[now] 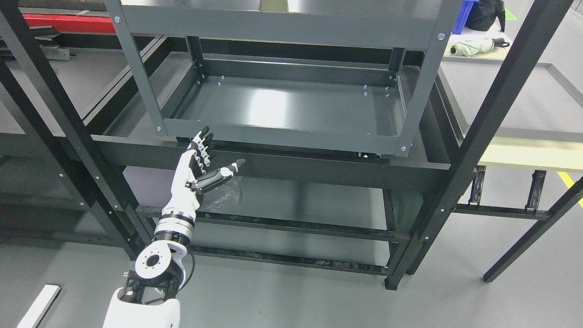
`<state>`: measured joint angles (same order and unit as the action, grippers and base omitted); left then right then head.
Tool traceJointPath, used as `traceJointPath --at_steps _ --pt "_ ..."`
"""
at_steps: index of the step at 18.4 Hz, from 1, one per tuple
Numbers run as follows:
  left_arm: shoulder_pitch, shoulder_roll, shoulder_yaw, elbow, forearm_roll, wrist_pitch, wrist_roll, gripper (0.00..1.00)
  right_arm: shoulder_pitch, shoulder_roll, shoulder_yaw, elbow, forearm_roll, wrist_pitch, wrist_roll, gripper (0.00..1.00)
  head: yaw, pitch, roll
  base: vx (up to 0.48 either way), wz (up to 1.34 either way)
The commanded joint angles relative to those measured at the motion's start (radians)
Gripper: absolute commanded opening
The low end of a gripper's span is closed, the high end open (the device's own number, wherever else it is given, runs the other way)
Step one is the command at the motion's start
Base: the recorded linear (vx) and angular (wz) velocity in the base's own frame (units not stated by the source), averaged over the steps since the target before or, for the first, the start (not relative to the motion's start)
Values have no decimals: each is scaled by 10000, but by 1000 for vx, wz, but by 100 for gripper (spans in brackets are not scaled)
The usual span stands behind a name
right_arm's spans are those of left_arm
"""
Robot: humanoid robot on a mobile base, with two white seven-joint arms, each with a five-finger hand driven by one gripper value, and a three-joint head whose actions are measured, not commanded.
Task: Place yellow IKEA cup on middle right shelf
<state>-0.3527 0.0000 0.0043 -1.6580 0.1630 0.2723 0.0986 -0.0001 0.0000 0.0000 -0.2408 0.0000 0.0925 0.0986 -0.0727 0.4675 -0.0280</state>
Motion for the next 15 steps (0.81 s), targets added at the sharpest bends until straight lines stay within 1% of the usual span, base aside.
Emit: traceJointPath --at_steps 1,4,11,15 --pt "550 175 1200 243 -112 -53 -4 99 108 -175 169 -1 -245 -5 -2152 99 0 0 0 0 0" --pt "597 175 1139 259 -112 -69 -4 99 108 -175 169 -1 -245 -5 -2152 99 0 0 0 0 0" --pt "137 175 1093 274 -112 -84 -80 99 108 -175 169 -1 -245 -5 -2152 99 0 0 0 0 0" --pt "168 175 985 274 -112 -268 -111 99 108 -175 169 -1 -245 -5 -2152 99 0 0 0 0 0"
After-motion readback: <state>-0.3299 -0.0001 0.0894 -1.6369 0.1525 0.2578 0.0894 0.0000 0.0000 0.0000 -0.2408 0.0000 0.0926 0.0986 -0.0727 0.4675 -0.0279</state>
